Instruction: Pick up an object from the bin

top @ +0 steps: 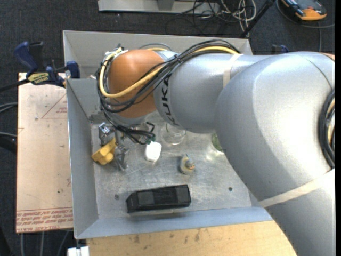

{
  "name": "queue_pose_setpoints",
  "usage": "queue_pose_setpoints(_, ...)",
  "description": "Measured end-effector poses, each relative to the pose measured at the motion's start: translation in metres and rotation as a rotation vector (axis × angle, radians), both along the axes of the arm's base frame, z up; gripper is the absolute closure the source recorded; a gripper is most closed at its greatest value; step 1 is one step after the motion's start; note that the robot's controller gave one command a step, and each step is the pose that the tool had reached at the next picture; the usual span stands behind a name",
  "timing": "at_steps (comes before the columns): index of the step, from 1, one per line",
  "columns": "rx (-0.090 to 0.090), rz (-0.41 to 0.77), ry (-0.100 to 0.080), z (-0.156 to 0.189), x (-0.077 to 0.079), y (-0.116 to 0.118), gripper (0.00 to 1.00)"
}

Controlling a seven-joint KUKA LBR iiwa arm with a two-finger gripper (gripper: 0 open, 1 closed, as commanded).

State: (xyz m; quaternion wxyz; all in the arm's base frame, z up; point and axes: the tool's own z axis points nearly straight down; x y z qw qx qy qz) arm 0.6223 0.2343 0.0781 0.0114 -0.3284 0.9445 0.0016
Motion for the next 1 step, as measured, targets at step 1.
queue_pose_setpoints(1, -0.011, 0.246, -0.003, 0.0001, -0.0430, 0.0093, 1.00)
